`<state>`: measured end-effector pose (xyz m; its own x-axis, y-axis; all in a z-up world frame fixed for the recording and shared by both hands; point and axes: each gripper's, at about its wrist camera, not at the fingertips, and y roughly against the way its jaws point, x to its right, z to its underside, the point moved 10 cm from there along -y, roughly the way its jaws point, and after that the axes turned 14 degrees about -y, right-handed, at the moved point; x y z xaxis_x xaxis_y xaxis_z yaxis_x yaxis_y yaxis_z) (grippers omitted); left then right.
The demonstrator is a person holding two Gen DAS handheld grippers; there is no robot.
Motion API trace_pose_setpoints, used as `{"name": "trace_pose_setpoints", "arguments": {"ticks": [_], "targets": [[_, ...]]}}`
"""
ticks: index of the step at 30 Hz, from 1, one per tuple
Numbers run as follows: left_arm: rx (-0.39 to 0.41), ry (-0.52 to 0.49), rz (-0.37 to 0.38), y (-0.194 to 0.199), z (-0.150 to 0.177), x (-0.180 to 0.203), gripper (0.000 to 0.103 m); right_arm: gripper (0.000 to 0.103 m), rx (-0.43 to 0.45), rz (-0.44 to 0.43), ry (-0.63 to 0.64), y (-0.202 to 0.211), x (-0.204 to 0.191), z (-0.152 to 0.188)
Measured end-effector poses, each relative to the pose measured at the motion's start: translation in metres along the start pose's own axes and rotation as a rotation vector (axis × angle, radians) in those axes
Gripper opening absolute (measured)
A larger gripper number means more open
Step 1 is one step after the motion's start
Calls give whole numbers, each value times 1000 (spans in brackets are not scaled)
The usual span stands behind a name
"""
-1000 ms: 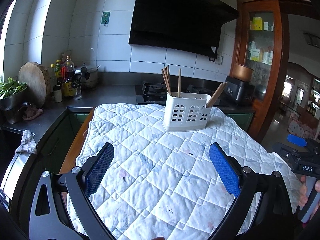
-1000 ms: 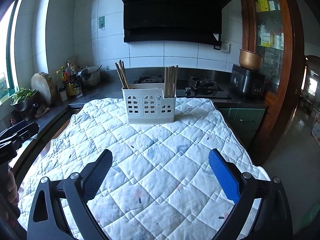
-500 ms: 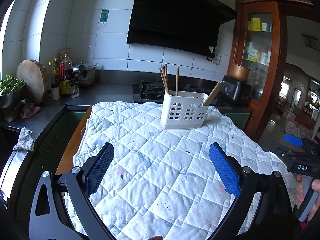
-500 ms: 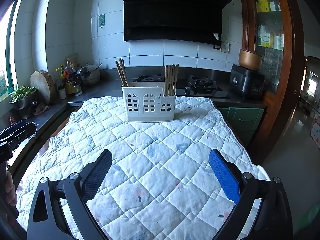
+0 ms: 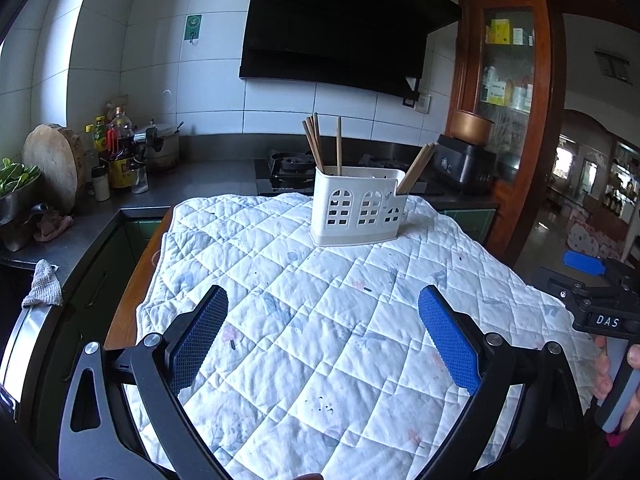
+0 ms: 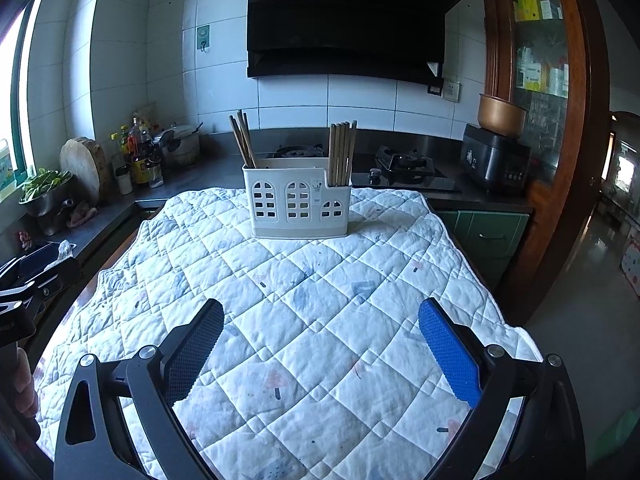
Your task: Organize utensils
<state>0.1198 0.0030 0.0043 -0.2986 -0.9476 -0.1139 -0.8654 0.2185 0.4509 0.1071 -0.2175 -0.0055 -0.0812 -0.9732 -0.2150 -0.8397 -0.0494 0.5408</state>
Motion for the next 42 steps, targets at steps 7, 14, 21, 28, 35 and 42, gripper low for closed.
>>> {"name": "trace_pose_setpoints", "arguments": {"ticks": [7,14,21,28,35,42], "targets": [[1,-6,-2,0,1,0,96,95,7,-4,7,0,-1,0],[3,-13,-3,0,0,1,96,95,12,-8,11,2,-4,-1],[3,-14,-3,1,0,0,96,95,10,-11,10,3,-5,-1],[4,-13,-7,2,0,-1,96,95,10,-13,12,4,-7,-1],[5,-14,-6,3,0,-1,96,95,10,-16,15,4,-8,-2],[5,-19,-8,4,-1,-1,96,95,12,-20,15,5,-9,-2]]}}
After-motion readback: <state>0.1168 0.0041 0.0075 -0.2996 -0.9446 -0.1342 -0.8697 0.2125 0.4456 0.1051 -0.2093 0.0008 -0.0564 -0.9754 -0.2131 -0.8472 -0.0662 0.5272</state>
